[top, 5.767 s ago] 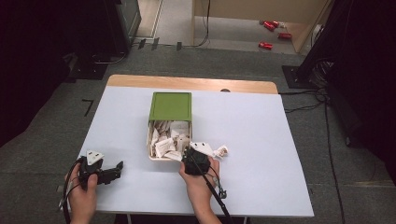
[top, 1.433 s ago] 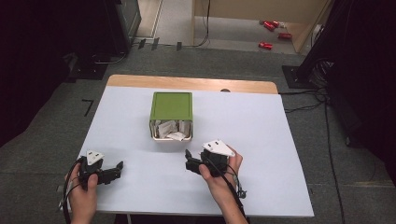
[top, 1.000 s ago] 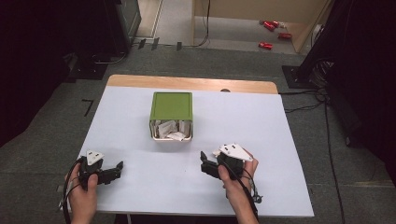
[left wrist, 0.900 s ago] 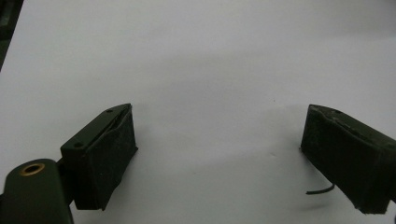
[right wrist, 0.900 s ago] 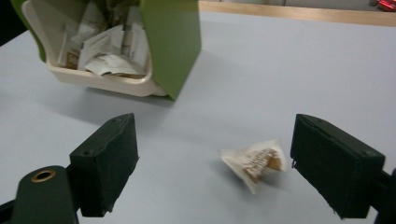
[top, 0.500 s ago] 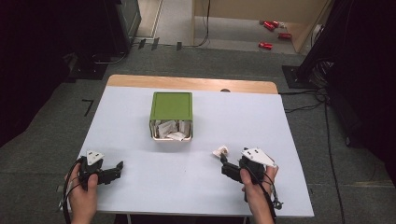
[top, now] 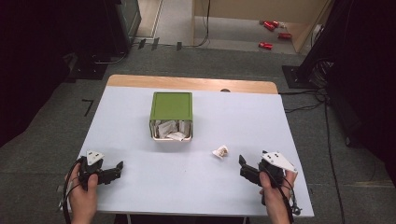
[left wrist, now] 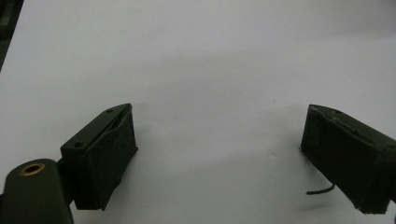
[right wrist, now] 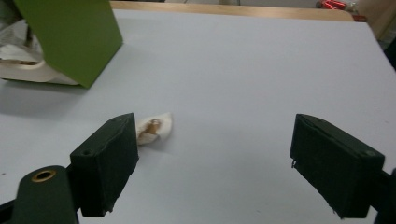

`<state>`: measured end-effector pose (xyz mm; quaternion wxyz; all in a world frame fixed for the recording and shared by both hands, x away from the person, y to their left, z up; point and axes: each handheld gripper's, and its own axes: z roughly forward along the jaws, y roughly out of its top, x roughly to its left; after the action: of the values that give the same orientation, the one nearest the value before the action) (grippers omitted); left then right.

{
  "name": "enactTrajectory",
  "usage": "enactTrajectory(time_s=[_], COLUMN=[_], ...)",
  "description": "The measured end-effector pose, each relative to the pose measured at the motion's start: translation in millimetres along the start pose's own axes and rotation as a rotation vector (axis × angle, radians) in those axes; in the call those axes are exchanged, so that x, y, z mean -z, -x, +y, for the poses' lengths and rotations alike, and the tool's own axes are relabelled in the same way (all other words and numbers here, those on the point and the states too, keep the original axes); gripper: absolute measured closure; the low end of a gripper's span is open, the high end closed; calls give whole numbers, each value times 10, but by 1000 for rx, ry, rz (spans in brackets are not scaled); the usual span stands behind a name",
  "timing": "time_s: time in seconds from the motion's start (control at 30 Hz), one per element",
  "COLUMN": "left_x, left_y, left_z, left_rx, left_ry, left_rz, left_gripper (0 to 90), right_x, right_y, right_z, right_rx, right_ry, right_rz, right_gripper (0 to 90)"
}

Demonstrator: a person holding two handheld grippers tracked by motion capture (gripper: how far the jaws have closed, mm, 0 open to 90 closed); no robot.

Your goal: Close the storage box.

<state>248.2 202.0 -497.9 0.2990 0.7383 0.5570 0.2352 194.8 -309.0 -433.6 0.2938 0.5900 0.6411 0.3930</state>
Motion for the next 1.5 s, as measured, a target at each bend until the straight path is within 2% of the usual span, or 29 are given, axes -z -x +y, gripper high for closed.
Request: enactTrajectory(time_s=[0.3, 0.6, 0.93, 1.0, 1.33, 1.43, 1.5], left_x=[0, 0, 0, 1, 0, 1, 1], left_y=[0, 0, 1, 0, 0, 0, 0], left_z=[0, 0, 0, 0, 0, -1, -1], left_rx=[0, 0, 0, 0, 0, 0, 0], left_ry=[0, 0, 1, 0, 0, 0, 0], left_rz=[0, 0, 0, 0, 0, 0, 0], left_gripper=[107, 107, 107, 107, 107, 107, 107], right_x=[66, 107, 105, 86, 37, 34, 20], right_y=[368, 669, 1021, 1120, 1320, 1326, 1306], right_z=[-131, -254, -428, -505, -671, -679, -681], right_rx=[-27, -44, -76, -87, -99, -101, -82], right_ry=[-21, -42, -95, -121, -170, -174, -185], right_rz=[-55, -106, -154, -170, -197, -197, -212], right_gripper=[158, 158, 156, 156, 156, 156, 150])
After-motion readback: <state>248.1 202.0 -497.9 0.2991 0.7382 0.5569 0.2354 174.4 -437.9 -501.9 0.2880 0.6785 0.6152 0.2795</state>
